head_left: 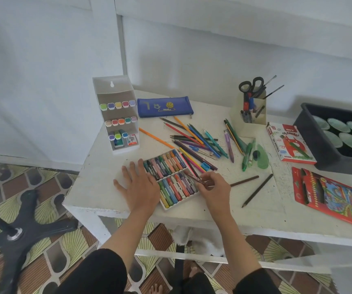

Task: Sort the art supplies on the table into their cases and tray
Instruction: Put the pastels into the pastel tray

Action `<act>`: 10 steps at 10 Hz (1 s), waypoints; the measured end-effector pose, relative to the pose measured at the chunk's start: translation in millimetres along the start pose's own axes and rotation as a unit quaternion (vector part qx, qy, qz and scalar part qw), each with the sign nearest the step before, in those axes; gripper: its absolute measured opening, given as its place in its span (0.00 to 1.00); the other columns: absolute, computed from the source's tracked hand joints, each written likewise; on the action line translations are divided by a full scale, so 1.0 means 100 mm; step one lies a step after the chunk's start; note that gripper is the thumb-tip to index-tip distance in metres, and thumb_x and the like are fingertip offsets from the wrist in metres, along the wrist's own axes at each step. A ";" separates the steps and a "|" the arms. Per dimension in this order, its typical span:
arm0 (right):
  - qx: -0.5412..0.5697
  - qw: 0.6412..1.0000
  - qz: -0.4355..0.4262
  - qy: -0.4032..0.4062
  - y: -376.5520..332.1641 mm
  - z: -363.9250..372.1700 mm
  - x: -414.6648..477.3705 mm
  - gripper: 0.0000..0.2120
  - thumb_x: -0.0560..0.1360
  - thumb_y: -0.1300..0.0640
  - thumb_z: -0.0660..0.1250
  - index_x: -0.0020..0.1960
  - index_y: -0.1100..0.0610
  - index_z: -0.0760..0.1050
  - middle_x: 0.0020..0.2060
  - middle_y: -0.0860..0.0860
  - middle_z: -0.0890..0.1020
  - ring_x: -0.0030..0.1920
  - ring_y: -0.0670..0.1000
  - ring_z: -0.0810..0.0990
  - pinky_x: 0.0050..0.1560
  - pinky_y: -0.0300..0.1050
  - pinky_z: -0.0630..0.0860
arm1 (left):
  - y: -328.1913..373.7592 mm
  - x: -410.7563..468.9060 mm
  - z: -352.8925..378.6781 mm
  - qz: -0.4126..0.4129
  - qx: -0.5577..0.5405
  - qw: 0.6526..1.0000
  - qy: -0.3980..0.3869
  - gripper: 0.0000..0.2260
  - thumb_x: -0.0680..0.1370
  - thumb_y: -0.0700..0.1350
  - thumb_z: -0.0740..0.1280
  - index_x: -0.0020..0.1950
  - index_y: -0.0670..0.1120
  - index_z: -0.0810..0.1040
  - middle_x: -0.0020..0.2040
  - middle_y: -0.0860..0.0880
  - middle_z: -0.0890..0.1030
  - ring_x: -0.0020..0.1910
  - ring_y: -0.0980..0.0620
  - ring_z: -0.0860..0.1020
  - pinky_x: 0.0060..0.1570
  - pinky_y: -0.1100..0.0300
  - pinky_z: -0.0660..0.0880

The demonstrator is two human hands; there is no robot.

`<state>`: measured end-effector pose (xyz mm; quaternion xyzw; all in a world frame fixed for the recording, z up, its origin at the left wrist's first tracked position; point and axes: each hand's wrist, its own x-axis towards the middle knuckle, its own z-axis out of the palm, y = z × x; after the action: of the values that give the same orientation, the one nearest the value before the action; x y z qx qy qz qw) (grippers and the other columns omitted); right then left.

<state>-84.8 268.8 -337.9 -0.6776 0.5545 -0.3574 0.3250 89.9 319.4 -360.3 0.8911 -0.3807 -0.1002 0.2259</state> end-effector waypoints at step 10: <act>-0.227 0.955 -0.188 -0.029 0.15 0.01 -0.12 0.11 0.75 0.54 0.66 0.55 0.56 0.82 0.50 0.51 0.79 0.47 0.52 0.73 0.41 0.47 0.75 | 0.00 0.01 0.03 -0.002 0.002 1.000 0.006 0.23 0.80 0.47 0.53 0.76 0.50 0.55 0.77 0.46 0.55 0.77 0.45 0.47 0.71 0.36 0.40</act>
<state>-93.2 278.0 -352.7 -0.8354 0.4742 -0.2570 0.1055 89.6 318.2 -362.9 0.8928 -0.3778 -0.0949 0.2260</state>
